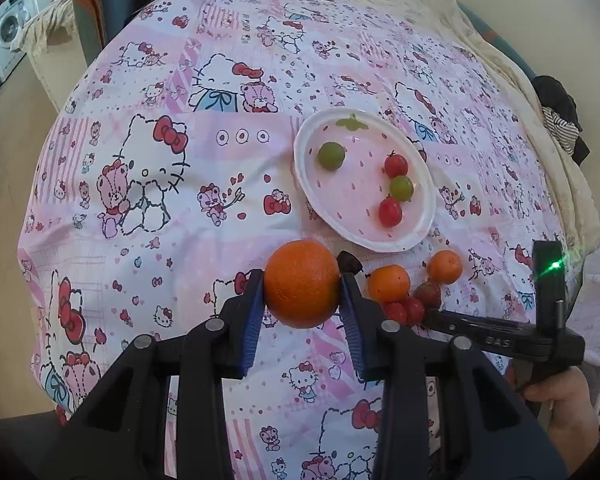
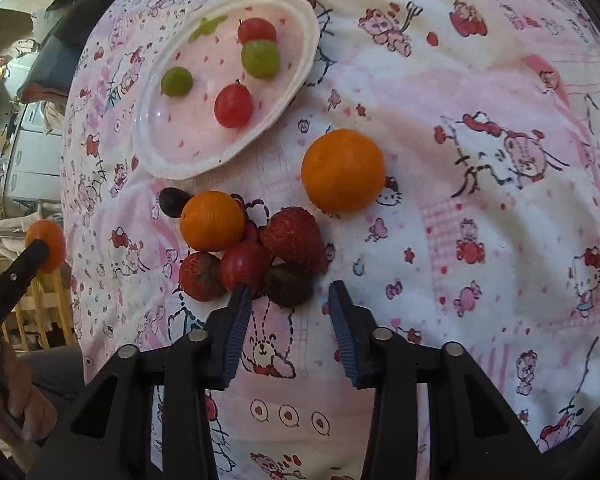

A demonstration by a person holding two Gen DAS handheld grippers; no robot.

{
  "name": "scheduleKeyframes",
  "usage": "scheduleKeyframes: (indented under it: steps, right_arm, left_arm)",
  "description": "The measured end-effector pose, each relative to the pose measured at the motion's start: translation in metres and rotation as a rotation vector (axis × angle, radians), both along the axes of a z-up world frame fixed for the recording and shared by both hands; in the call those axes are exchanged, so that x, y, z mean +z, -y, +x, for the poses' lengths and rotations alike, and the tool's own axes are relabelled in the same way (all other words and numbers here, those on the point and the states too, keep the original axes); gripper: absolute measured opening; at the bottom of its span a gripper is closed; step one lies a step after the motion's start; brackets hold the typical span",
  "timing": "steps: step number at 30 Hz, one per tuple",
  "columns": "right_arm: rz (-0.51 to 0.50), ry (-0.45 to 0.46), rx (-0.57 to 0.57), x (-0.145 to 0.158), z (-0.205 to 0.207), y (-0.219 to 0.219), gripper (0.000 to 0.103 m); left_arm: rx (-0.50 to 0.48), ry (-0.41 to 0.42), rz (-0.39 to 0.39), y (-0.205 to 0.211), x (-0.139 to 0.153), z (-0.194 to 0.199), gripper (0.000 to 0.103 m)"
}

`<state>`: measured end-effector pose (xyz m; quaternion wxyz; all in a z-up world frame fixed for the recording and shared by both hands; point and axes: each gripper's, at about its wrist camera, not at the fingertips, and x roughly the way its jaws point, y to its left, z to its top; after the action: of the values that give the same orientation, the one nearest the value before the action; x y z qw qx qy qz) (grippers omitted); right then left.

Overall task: Organize fruits
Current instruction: 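Hold the orange in the left gripper while the right grasps a dark plum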

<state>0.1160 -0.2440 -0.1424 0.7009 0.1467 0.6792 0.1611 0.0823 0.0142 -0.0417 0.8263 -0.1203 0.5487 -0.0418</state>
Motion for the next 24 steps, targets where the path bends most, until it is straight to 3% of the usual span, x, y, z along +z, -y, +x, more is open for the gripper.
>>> scheduleKeyframes:
  steps: [2,6,16,24]
  right_arm:
    - [-0.034,0.011,0.023,-0.004,0.002,-0.008,0.028]
    - [-0.067,0.036,0.070,-0.004,0.000,-0.014,0.026]
    - [0.066,0.063,0.019,0.023,-0.013,0.009,0.026]
    - [0.189,0.229,-0.053,0.074,-0.004,0.026,0.026]
  left_arm:
    - [-0.007,0.005,0.010,0.003,0.000,0.000,0.033]
    - [-0.003,0.008,0.032,0.002,-0.003,-0.001,0.033]
    - [0.016,0.008,0.055,-0.003,-0.008,0.002,0.033]
    - [0.026,0.108,0.084,-0.005,0.008,-0.002,0.033]
